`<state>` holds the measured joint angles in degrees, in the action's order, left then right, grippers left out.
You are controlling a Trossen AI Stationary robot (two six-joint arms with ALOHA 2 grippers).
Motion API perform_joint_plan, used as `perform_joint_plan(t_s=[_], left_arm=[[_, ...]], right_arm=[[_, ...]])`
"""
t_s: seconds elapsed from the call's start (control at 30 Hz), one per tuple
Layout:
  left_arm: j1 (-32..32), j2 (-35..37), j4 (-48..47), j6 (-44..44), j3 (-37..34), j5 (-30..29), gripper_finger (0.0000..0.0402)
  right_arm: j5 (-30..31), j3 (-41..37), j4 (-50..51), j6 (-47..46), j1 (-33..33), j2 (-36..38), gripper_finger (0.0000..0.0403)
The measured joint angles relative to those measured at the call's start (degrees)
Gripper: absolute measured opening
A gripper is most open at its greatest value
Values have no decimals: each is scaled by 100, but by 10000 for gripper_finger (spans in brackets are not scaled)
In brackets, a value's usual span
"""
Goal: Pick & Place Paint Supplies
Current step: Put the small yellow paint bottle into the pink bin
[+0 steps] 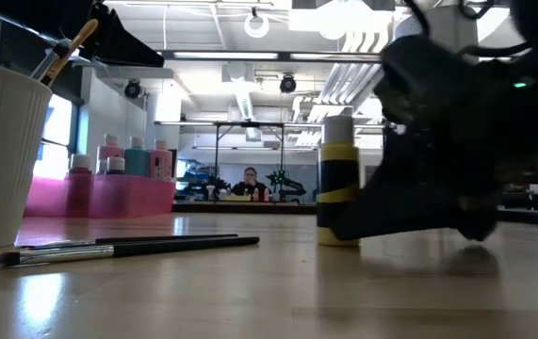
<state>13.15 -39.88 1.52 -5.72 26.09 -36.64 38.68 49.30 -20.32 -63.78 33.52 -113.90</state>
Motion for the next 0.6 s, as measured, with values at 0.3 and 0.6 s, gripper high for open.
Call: perform_joint_plan(t_s=[0.3,0.6], left_arm=[[0,0,-4,0,0,0,95],[0,0,-9,1,0,-1,95]], right_arm=[[-46,0,4,966,-673,-1,2],[-291,-7,-4,2044,-1334,-1,2]])
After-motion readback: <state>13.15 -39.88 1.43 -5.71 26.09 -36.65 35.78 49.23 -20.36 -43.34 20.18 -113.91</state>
